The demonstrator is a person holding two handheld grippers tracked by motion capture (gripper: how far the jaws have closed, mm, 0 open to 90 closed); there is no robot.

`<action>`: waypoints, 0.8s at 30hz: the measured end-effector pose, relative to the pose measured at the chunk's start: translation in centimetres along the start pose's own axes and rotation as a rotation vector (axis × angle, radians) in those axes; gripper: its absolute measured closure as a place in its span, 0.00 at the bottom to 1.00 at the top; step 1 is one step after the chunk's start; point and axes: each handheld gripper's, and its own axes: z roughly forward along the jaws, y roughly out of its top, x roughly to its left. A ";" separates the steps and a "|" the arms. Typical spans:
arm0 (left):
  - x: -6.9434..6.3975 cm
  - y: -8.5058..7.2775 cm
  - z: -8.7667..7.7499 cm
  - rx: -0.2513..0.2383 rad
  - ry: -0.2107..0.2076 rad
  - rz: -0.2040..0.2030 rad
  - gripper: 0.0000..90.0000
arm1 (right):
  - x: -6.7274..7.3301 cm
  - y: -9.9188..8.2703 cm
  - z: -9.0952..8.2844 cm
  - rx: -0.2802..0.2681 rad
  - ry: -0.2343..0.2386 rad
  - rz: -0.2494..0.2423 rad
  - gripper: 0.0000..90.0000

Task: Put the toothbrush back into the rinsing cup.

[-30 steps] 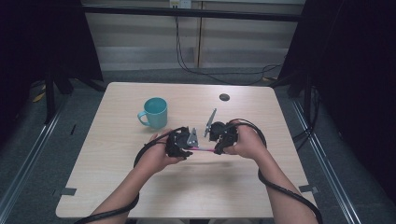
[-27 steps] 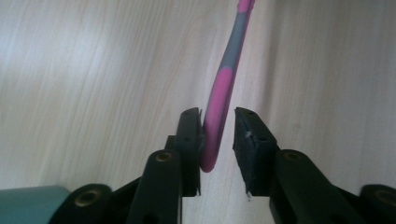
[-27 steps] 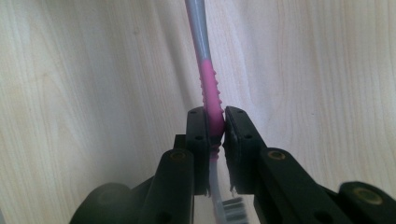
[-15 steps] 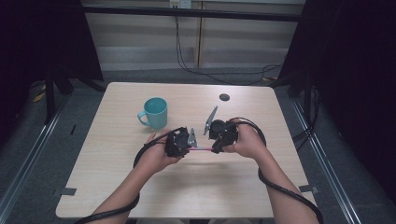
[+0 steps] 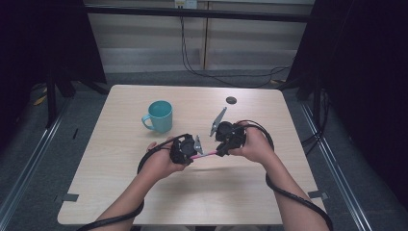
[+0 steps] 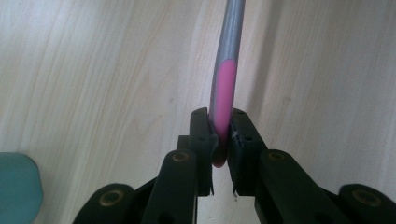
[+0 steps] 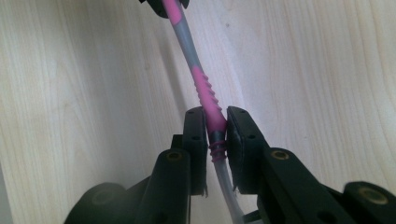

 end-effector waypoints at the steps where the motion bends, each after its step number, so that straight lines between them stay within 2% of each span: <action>1: 0.0 0.0 0.0 -0.005 -0.004 -0.004 0.91 | -0.1 0.0 0.0 -0.014 0.001 0.008 0.84; 9: 0.3 -0.5 -0.2 -0.011 -0.004 -0.023 0.91 | -0.1 -0.3 0.2 -0.026 -0.005 0.024 0.77; 10: 0.3 -0.5 -0.2 -0.005 0.001 -0.013 0.91 | -0.2 -0.3 0.3 -0.025 -0.009 0.013 0.76; 13: 0.5 -0.7 -0.2 -0.013 -0.002 -0.035 0.91 | -0.3 -0.3 0.5 -0.026 -0.012 0.015 0.68; 14: 0.5 -0.7 -0.2 -0.013 -0.002 -0.035 0.91 | -0.3 -0.3 0.5 -0.026 -0.012 0.015 0.68; 15: 0.6 -0.9 -0.2 -0.007 -0.005 -0.045 0.91 | -0.2 -0.2 0.5 -0.028 -0.013 0.025 0.61; 16: 0.6 -0.9 -0.2 -0.007 -0.005 -0.045 0.91 | -0.2 -0.2 0.5 -0.028 -0.013 0.025 0.61; 19: 0.7 -1.0 -0.2 -0.009 0.005 -0.053 0.91 | -0.4 0.0 0.1 -0.052 -0.025 0.021 0.52; 20: 0.7 -1.0 -0.2 -0.009 0.005 -0.053 0.91 | -0.3 0.0 0.0 -0.048 -0.024 0.036 0.51; 22: 0.8 -1.1 -0.2 -0.005 0.010 -0.064 0.91 | -0.4 0.0 -0.1 -0.062 -0.029 0.025 0.50; 24: 0.9 -1.3 -0.3 0.002 0.005 -0.068 0.91 | -0.4 0.0 -0.3 -0.070 -0.039 0.039 0.48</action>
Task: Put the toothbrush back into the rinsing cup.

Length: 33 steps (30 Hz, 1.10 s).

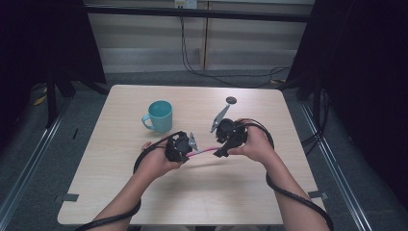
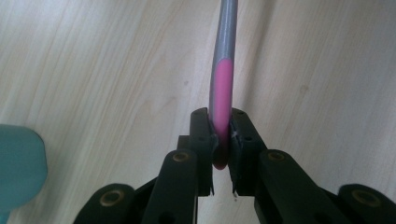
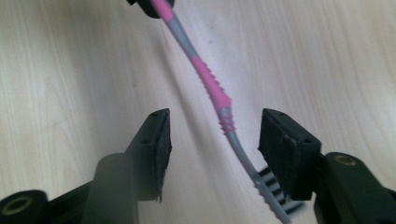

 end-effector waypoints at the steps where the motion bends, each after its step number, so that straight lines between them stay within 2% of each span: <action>1: 0.1 -0.1 -0.1 0.000 0.008 -0.001 0.91 | -0.1 0.0 -0.1 -0.009 -0.005 0.000 0.46; 5: 0.2 -0.4 -0.1 -0.005 0.006 -0.030 0.91 | -0.5 -0.6 -0.6 -0.040 -0.019 0.018 0.43; 8: 0.4 -0.6 -0.1 -0.004 0.020 -0.043 0.91 | -0.9 -1.3 -0.8 -0.082 -0.030 0.073 0.40; 13: 0.7 -1.1 -0.4 -0.033 0.036 -0.070 0.91 | -1.4 -2.6 -1.1 -0.149 -0.035 0.141 0.38; 14: 0.8 -1.1 -0.5 -0.036 0.044 -0.065 0.91 | -1.6 -2.8 -1.1 -0.161 -0.032 0.161 0.37; 15: 0.9 -1.3 -0.6 -0.042 0.045 -0.079 0.91 | -1.7 -3.3 -1.1 -0.171 -0.034 0.186 0.37; 19: 1.1 -1.6 -0.8 -0.043 0.049 -0.089 0.91 | -1.9 -4.0 -0.9 -0.188 -0.032 0.222 0.37; 23: 1.3 -2.0 -1.0 -0.042 0.058 -0.101 0.91 | -2.2 -4.7 -1.0 -0.212 -0.034 0.257 0.37; 26: 1.5 -2.2 -1.1 -0.043 0.063 -0.098 0.91 | -2.2 -4.9 -1.0 -0.207 -0.032 0.260 0.37; 27: 1.5 -2.2 -1.1 -0.051 0.061 -0.113 0.91 | -2.2 -5.0 -0.9 -0.207 -0.033 0.259 0.37; 33: 1.6 -2.3 -1.3 -0.059 0.061 -0.112 0.91 | -2.1 -5.6 -0.2 -0.225 -0.009 0.287 0.37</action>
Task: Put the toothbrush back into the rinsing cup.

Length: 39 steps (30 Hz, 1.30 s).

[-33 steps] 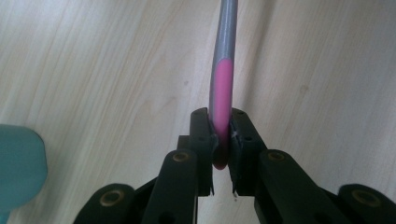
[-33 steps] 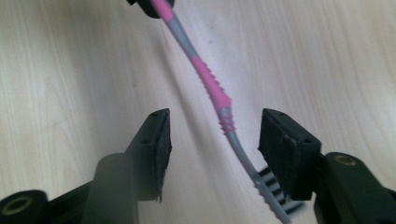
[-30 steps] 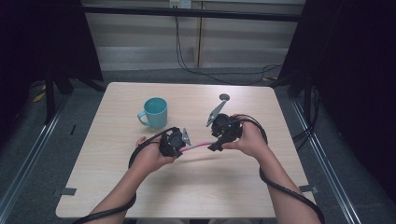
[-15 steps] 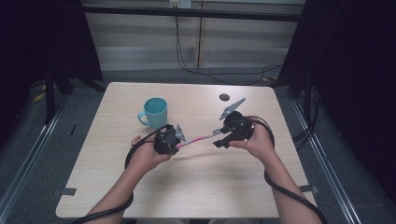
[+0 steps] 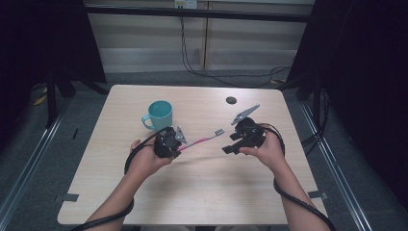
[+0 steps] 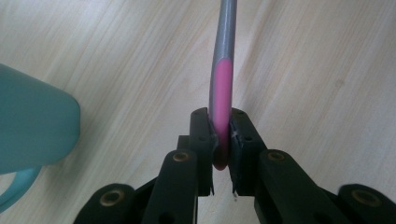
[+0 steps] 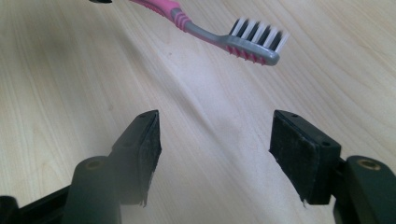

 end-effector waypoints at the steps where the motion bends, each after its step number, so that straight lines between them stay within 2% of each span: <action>1: 0.0 0.0 0.0 -0.001 0.000 -0.001 0.91 | 0.0 0.0 0.0 0.000 0.000 0.000 0.37; 11: -0.2 0.1 0.1 -0.022 -0.013 -0.020 0.91 | 0.0 -0.2 0.5 -0.065 0.038 0.021 0.40; 14: -0.2 0.3 0.1 -0.027 -0.014 -0.017 0.91 | -0.1 -0.4 0.6 -0.098 0.054 0.052 0.41; 17: -0.3 0.4 0.0 -0.036 -0.011 -0.023 0.91 | -0.1 -0.4 0.7 -0.101 0.055 0.054 0.41; 22: -0.4 0.6 -0.1 -0.052 -0.010 -0.025 0.91 | 0.1 -0.7 1.1 -0.137 0.086 0.092 0.42; 25: -0.5 0.6 -0.1 -0.066 -0.017 -0.037 0.91 | 0.0 -0.8 1.3 -0.163 0.093 0.102 0.42; 26: -0.6 0.7 -0.1 -0.074 -0.017 -0.041 0.91 | 0.0 -0.8 1.3 -0.188 0.110 0.113 0.43; 31: -0.7 0.9 -0.2 -0.094 -0.016 -0.048 0.91 | 0.1 -0.7 1.3 -0.199 0.108 0.114 0.43; 32: -0.8 1.0 -0.2 -0.110 -0.022 -0.064 0.91 | 0.2 -0.6 1.3 -0.215 0.119 0.119 0.43; 37: -0.9 1.1 -0.1 -0.118 -0.036 -0.067 0.91 | 0.3 -0.5 1.2 -0.234 0.127 0.131 0.43; 39: -1.1 1.1 0.0 -0.130 -0.039 -0.085 0.91 | 0.2 -0.4 1.2 -0.250 0.136 0.142 0.43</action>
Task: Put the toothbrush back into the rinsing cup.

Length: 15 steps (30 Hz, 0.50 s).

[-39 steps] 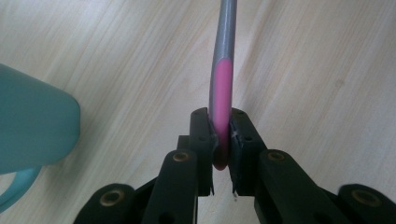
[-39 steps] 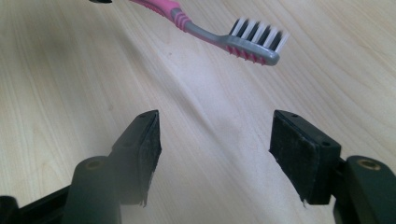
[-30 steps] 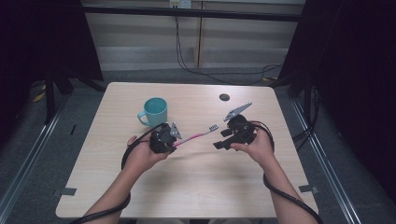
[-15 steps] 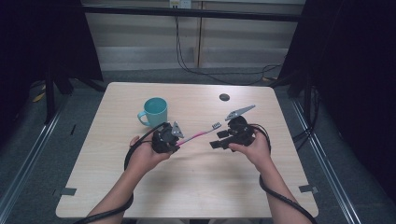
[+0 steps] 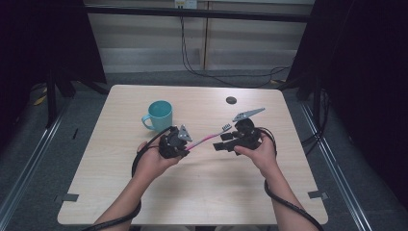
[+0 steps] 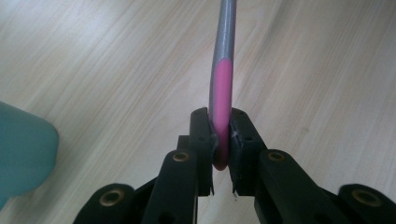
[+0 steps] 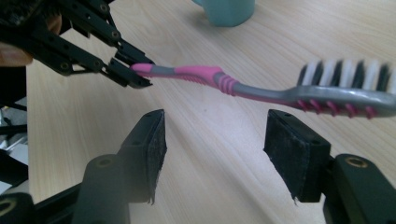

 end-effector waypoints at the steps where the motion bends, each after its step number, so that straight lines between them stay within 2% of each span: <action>1: 0.0 0.0 0.1 -0.007 -0.004 -0.007 0.91 | 0.0 0.0 0.0 -0.008 0.002 0.003 0.43; 5: -0.2 -0.2 0.3 -0.018 -0.018 -0.027 0.91 | 0.0 -0.1 0.1 -0.039 0.012 0.024 0.45; 15: -0.5 -0.1 0.6 -0.047 -0.033 -0.049 0.91 | -0.1 -0.3 0.2 -0.074 0.025 0.043 0.48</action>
